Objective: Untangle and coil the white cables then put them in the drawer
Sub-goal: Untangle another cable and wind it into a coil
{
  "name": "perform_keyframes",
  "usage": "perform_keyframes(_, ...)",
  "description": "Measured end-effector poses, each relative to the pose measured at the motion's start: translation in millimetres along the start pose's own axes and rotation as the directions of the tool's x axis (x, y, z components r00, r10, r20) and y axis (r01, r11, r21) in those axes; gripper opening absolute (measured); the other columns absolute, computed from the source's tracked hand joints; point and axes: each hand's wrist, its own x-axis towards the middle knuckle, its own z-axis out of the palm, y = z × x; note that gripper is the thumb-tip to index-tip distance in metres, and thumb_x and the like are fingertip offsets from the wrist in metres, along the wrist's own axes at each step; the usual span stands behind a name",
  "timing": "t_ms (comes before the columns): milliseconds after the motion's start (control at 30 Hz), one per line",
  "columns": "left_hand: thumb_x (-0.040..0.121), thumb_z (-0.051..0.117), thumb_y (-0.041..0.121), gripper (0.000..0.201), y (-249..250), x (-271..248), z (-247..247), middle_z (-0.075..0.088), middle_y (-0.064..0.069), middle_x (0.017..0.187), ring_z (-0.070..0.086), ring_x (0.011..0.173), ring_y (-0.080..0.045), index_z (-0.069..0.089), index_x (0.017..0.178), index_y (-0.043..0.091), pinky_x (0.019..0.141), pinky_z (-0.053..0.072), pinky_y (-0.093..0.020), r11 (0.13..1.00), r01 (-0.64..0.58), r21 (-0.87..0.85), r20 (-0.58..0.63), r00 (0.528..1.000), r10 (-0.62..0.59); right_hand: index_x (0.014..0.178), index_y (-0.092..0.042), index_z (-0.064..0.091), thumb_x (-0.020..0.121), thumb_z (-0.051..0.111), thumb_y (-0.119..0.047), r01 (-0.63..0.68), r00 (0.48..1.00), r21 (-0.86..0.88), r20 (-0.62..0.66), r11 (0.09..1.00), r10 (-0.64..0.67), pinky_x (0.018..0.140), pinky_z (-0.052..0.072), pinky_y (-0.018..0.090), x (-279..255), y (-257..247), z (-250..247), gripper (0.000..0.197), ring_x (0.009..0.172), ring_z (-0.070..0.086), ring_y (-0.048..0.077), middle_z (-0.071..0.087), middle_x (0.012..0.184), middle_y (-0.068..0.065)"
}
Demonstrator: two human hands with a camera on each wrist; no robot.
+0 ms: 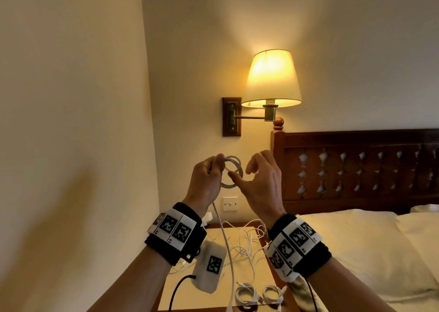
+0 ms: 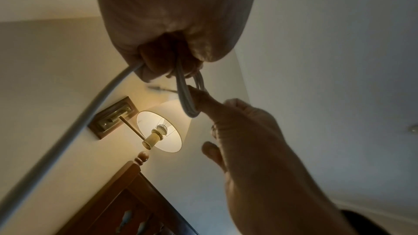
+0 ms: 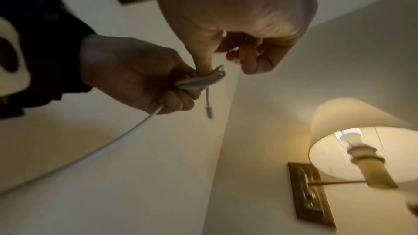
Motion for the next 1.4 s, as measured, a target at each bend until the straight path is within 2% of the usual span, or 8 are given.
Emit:
perform_keyframes(100, 0.101, 0.038, 0.039, 0.038, 3.4, -3.4, 0.5, 0.044, 0.004, 0.063, 0.039, 0.062, -0.01, 0.059, 0.077, 0.018, 0.061, 0.034, -0.025, 0.999, 0.03, -0.03, 0.022, 0.999, -0.029, 0.108, -0.016, 0.048, 0.082, 0.073, -0.01, -0.154, 0.978, 0.233, 0.177, 0.96, 0.114, 0.089, 0.05, 0.022, 4.8, 1.9, 0.5, 0.036, 0.106, 0.058, 0.011, 0.06, 0.114, 0.001)
perform_keyframes(400, 0.1, 0.043, 0.037, 0.036, 8.0, 6.7, -8.1, 0.042, 0.004, 0.062, 0.036, 0.062, -0.011, 0.059, 0.076, 0.016, 0.061, 0.032, -0.027, 0.992, 0.048, -0.119, 0.003, 0.999, -0.048, 0.12, -0.014, 0.048, 0.094, 0.037, -0.05, -0.244, 0.891, 0.345, 0.449, 0.906, 0.069, 0.053, 0.035, 0.028, -14.8, -0.4, -7.7, 0.046, 0.052, 0.038, 0.008, 0.045, 0.058, -0.005)
perform_keyframes(700, 0.1, 0.041, 0.041, 0.037, -2.3, 3.3, -4.5, 0.045, 0.003, 0.063, 0.036, 0.061, -0.012, 0.058, 0.081, 0.014, 0.057, 0.032, -0.025, 0.988, 0.078, -0.131, 0.059, 0.996, -0.071, 0.098, -0.013, 0.069, 0.09, 0.048, -0.037, -0.508, 0.85, 0.613, 0.471, 0.605, 0.237, 0.06, 0.036, 0.025, -13.6, 5.5, -15.3, 0.033, 0.06, 0.039, 0.008, 0.044, 0.076, -0.005)
perform_keyframes(833, 0.1, 0.038, 0.044, 0.041, -8.7, 1.0, -4.8, 0.05, 0.004, 0.068, 0.04, 0.066, -0.012, 0.059, 0.082, 0.014, 0.062, 0.035, -0.026, 0.996, 0.042, -0.079, 0.062, 0.997, -0.037, 0.096, -0.008, 0.068, 0.102, 0.037, -0.023, -0.629, 0.777, 0.735, 0.594, 0.253, 0.207, 0.061, 0.034, 0.025, -10.5, -2.2, -17.2, 0.034, 0.06, 0.036, 0.011, 0.046, 0.076, 0.004)
perform_keyframes(1033, 0.092, 0.047, 0.045, 0.038, -29.9, 9.9, -23.2, 0.049, -0.007, 0.06, 0.042, 0.058, -0.012, 0.068, 0.08, 0.016, 0.061, 0.036, -0.027, 0.961, -0.251, 0.113, 0.117, 0.964, 0.238, 0.088, -0.014, 0.056, 0.105, 0.027, -0.032, -0.681, 0.716, 0.732, 0.666, 0.0, 0.208, 0.052, 0.035, 0.022, 9.3, -8.1, -32.7, 0.038, 0.053, 0.036, 0.009, 0.043, 0.066, -0.002)
perform_keyframes(1233, 0.098, 0.05, 0.02, 0.018, -66.7, 30.6, -65.5, 0.058, 0.006, 0.07, 0.052, 0.06, 0.0, 0.064, 0.087, 0.017, 0.057, 0.038, -0.009, 0.847, -0.379, 0.372, 0.123, 0.925, 0.359, 0.084, -0.015, 0.056, 0.104, 0.031, -0.033, -0.656, 0.721, 0.755, 0.635, -0.022, 0.276, 0.045, 0.037, 0.021, 30.7, 2.6, -64.6, 0.038, 0.047, 0.038, 0.007, 0.038, 0.061, -0.005)
perform_keyframes(1333, 0.098, 0.052, 0.015, 0.021, -77.0, 30.8, -77.3, 0.058, 0.013, 0.069, 0.051, 0.055, 0.006, 0.063, 0.081, 0.019, 0.053, 0.035, -0.007, 0.803, -0.314, 0.506, 0.023, 0.936, 0.352, 0.085, -0.015, 0.056, 0.104, 0.032, -0.032, -0.657, 0.743, 0.742, 0.609, 0.13, 0.277, 0.05, 0.035, 0.021, 37.5, 6.9, -74.7, 0.035, 0.049, 0.039, 0.007, 0.041, 0.061, -0.004)
perform_keyframes(1400, 0.097, 0.053, 0.017, 0.028, -67.4, 24.1, -76.0, 0.059, 0.014, 0.066, 0.051, 0.052, 0.001, 0.061, 0.072, 0.027, 0.055, 0.036, -0.012, 0.733, -0.311, 0.605, 0.204, 0.95, 0.234, 0.088, -0.013, 0.057, 0.104, 0.035, -0.031, -0.655, 0.756, 0.698, 0.599, 0.291, 0.265, 0.052, 0.036, 0.022, 40.4, 8.3, -73.9, 0.033, 0.051, 0.041, 0.007, 0.046, 0.064, -0.003)
